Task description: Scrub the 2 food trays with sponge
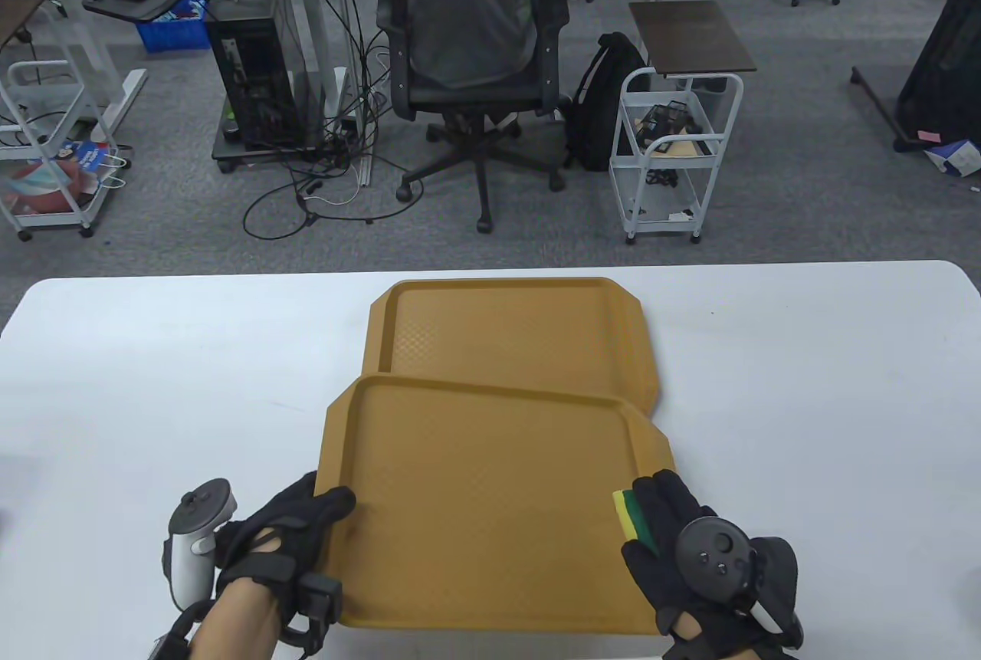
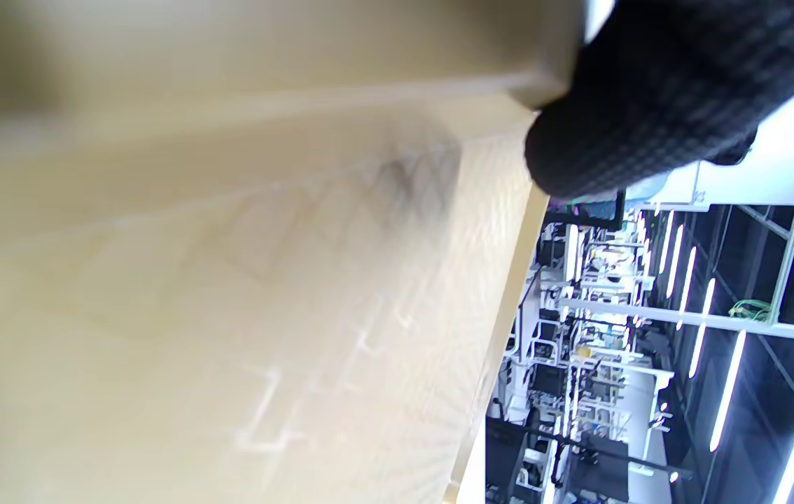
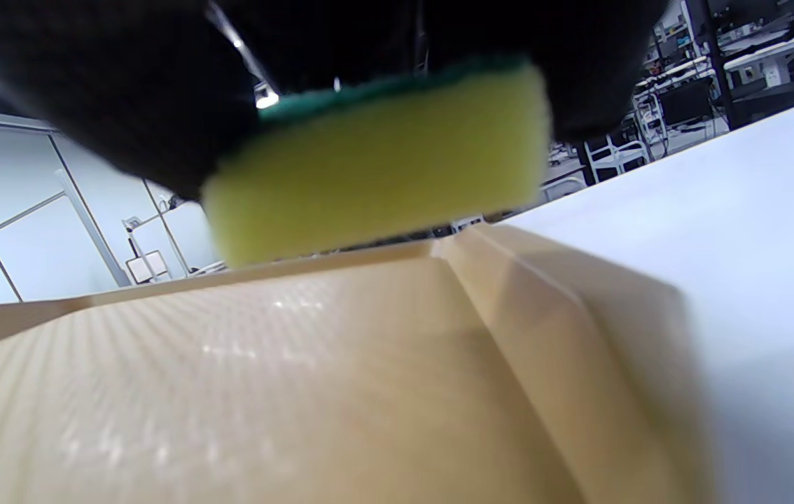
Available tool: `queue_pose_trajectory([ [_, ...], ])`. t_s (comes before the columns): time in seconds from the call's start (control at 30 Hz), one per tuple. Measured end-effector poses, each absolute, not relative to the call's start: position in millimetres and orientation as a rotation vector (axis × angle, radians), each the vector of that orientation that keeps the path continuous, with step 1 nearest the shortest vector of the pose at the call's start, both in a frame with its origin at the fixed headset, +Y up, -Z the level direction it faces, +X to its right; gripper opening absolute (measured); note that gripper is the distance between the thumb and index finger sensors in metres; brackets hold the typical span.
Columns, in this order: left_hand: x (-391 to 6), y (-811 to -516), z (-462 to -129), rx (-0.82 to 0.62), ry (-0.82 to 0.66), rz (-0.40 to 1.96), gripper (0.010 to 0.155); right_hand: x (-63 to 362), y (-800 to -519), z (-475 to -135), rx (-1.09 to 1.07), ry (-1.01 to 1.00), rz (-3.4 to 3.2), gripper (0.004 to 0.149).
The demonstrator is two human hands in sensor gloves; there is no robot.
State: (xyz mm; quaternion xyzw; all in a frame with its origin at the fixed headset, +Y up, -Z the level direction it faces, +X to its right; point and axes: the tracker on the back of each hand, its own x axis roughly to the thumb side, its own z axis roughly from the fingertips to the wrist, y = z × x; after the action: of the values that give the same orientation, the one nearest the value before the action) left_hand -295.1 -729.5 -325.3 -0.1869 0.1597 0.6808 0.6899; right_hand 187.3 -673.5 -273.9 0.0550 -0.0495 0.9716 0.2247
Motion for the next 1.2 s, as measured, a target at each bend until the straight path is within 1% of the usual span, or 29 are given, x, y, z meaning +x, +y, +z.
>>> queue_pose_trajectory([
  [0.13, -295.5, -725.7, -357.8, -0.356, 0.393, 1.568, 0.062, 188.7, -672.7, -273.7, 0.155, -0.143, 2.675, 0.071],
  [0.3, -284.3, -741.0, -408.7, -0.327, 0.424, 1.640, 0.061, 194.3, -673.5, -274.9, 0.131, -0.148, 2.669, 0.071],
  [0.43, -272.5, -757.7, -447.4, -0.359, 0.446, 1.687, 0.061, 197.6, -676.1, -276.9, 0.111, -0.141, 2.671, 0.071],
  [0.53, -266.7, -768.5, -470.6, -0.392, 0.453, 1.703, 0.061, 198.3, -678.8, -278.6, 0.106, -0.128, 2.676, 0.071],
  [0.63, -267.3, -778.0, -485.6, -0.437, 0.461, 1.723, 0.061, 199.2, -681.0, -279.9, 0.100, -0.117, 2.692, 0.071],
  [0.7, -269.9, -780.3, -492.1, -0.432, 0.440, 1.698, 0.062, 200.6, -682.7, -280.9, 0.091, -0.107, 2.691, 0.070],
  [0.73, -271.4, -779.3, -495.5, -0.402, 0.410, 1.678, 0.064, 201.2, -683.5, -281.3, 0.087, -0.104, 2.691, 0.070],
  [0.8, -273.2, -773.0, -503.0, -0.362, 0.304, 1.552, 0.073, 201.5, -684.8, -282.0, 0.082, -0.101, 2.693, 0.070],
  [0.83, -274.1, -767.5, -506.8, -0.314, 0.291, 1.425, 0.072, 201.2, -685.7, -282.3, 0.081, -0.097, 2.697, 0.070],
  [0.87, -274.6, -763.1, -511.0, -0.284, 0.310, 1.252, 0.069, 200.5, -686.9, -282.7, 0.083, -0.094, 2.702, 0.070],
  [0.9, -274.1, -761.0, -513.1, -0.279, 0.335, 1.159, 0.068, 200.0, -687.6, -283.0, 0.083, -0.091, 2.706, 0.070],
  [0.97, -268.8, -757.1, -517.8, -0.254, 0.443, 0.954, 0.068, 198.6, -689.9, -283.7, 0.085, -0.083, 2.716, 0.070],
  [1.0, -265.4, -758.7, -521.1, -0.233, 0.469, 0.890, 0.067, 198.1, -690.7, -283.9, 0.086, -0.079, 2.718, 0.070],
  [1.03, -263.5, -761.8, -523.4, -0.223, 0.483, 0.886, 0.067, 197.7, -691.4, -284.1, 0.086, -0.076, 2.720, 0.070],
  [1.2, -250.7, -778.7, -531.2, -0.225, 0.605, 0.763, 0.066, 196.8, -693.4, -284.9, 0.082, -0.069, 2.727, 0.070],
])
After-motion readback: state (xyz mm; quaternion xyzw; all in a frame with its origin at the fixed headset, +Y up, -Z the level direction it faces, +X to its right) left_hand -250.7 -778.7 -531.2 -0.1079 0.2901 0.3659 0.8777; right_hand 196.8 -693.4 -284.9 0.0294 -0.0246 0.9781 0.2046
